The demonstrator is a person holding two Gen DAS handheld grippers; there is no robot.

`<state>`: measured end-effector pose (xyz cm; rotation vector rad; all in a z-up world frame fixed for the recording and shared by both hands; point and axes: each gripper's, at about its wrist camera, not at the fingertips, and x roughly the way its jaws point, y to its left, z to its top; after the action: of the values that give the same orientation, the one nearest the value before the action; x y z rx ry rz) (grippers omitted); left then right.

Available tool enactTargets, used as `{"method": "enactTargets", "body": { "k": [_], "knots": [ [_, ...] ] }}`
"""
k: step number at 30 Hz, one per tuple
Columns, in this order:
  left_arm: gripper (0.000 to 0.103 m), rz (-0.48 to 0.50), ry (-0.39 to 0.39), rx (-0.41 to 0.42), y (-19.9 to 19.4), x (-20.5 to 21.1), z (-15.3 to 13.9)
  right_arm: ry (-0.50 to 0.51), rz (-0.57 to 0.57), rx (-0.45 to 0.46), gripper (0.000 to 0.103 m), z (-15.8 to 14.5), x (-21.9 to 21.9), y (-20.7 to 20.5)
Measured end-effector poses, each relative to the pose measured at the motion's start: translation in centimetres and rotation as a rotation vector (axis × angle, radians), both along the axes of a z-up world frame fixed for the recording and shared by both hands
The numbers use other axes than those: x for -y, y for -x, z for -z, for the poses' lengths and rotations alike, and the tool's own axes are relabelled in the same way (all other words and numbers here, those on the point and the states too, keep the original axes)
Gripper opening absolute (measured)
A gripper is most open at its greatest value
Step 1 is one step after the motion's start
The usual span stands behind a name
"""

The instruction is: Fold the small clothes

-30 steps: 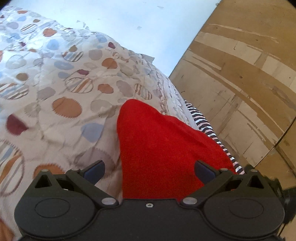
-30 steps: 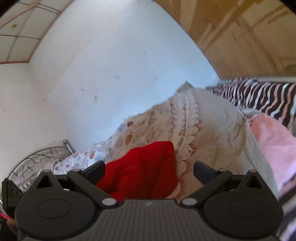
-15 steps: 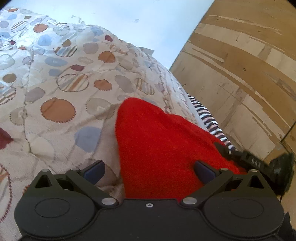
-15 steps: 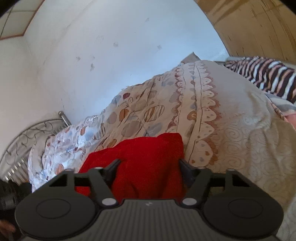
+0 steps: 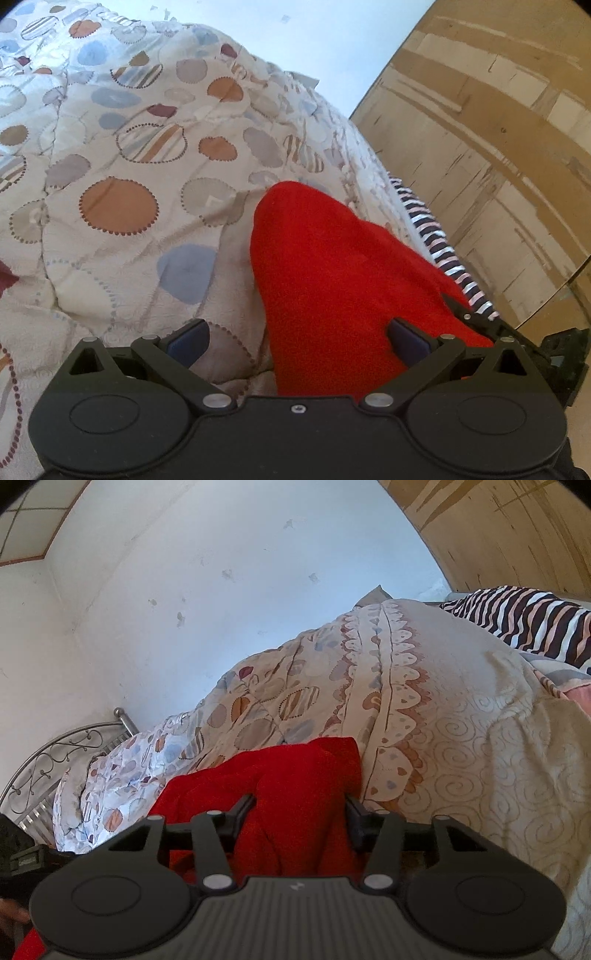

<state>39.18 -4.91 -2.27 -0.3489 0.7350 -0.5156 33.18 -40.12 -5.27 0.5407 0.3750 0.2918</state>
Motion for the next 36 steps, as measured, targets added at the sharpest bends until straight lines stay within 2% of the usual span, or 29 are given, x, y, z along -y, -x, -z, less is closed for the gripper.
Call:
{"method": "enactTargets", "body": {
  "k": [7,10,12,15,17,18,20,23,28,32,36],
  "knots": [
    [0.102,-0.001,-0.03,-0.023,-0.7,0.6,-0.3,0.006,0.007,0.004,0.058,0.1,-0.2,0.0],
    [0.102,0.008,-0.027,-0.031,-0.8,0.7,-0.4,0.027,0.01,0.012,0.054,-0.2,-0.5,0.2],
    [0.099,0.019,-0.022,-0.036,-0.8,0.9,-0.5,0.043,0.012,0.021,0.048,-0.5,-0.9,0.4],
    [0.087,0.041,0.001,-0.049,-0.9,1.2,-0.6,0.098,0.024,0.047,0.041,-1.2,-1.8,1.1],
    [0.067,0.052,0.018,-0.045,-0.7,1.5,-0.8,0.144,0.034,0.075,0.038,-1.9,-2.6,1.8],
    [0.063,0.053,0.022,-0.041,-0.6,1.7,-0.8,0.162,0.042,0.087,0.037,-2.2,-3.1,2.1],
    [0.046,0.046,0.029,-0.022,-0.2,1.8,-0.8,0.185,0.055,0.108,0.035,-2.7,-3.9,2.9],
    [0.033,0.021,0.046,0.012,1.0,1.5,-1.2,0.17,0.066,0.14,0.034,-3.7,-4.7,4.3],
    [0.028,-0.005,0.105,0.079,4.0,0.2,-3.7,0.182,0.081,0.231,0.033,-6.0,-6.3,7.1],
    [0.027,-0.025,0.08,0.147,6.9,0.0,-5.4,0.18,0.088,0.282,0.033,-7.4,-7.4,8.9],
    [0.026,-0.04,0.08,0.169,9.1,-0.5,-6.6,0.146,0.102,0.309,0.032,-8.1,-7.6,10.6]
  ]
}}
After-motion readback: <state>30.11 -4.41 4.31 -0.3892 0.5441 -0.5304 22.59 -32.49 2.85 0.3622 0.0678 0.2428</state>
